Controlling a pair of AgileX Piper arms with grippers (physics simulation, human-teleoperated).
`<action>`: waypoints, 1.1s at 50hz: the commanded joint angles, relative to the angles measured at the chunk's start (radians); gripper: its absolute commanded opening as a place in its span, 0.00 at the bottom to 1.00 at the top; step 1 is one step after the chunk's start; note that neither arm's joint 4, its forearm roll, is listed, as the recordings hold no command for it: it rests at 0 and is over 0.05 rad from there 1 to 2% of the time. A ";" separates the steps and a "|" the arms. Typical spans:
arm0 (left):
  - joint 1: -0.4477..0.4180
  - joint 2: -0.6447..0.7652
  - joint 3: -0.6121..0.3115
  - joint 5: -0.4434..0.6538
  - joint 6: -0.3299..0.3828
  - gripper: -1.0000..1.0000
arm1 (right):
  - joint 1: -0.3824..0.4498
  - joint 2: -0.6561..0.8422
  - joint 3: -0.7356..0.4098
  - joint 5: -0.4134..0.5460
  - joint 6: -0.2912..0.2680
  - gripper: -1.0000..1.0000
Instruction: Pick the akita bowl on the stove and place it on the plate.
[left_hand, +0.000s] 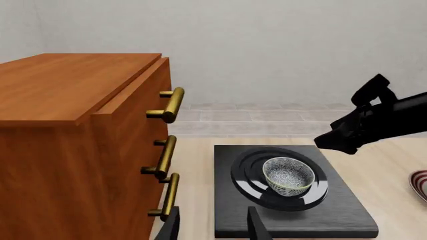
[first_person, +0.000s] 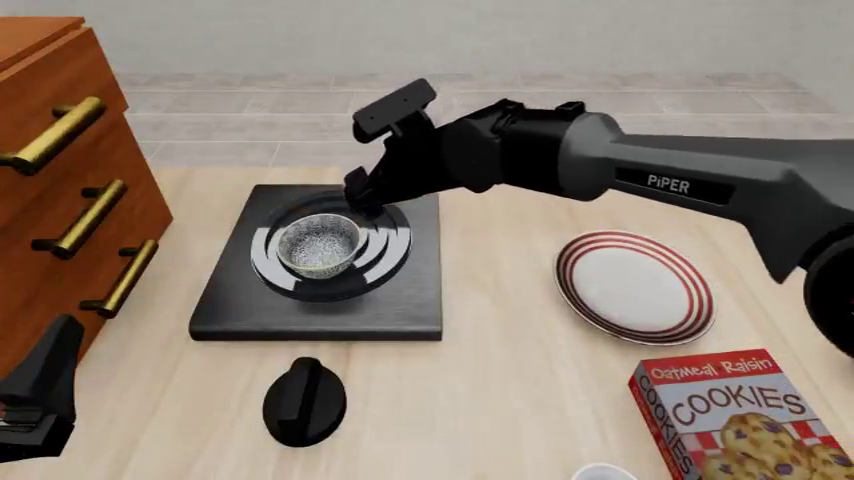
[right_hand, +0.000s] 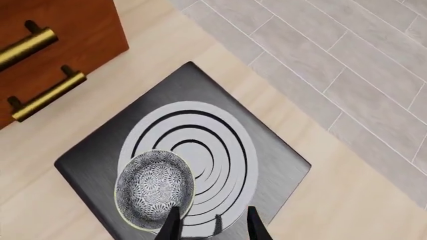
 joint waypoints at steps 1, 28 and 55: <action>0.000 0.000 0.000 0.000 0.000 1.00 | 0.014 0.057 -0.039 0.004 0.018 1.00; 0.000 0.000 0.000 0.000 0.000 1.00 | 0.015 0.221 -0.175 0.042 0.056 1.00; 0.000 0.000 0.000 0.000 0.000 1.00 | 0.024 0.302 -0.195 0.027 0.086 1.00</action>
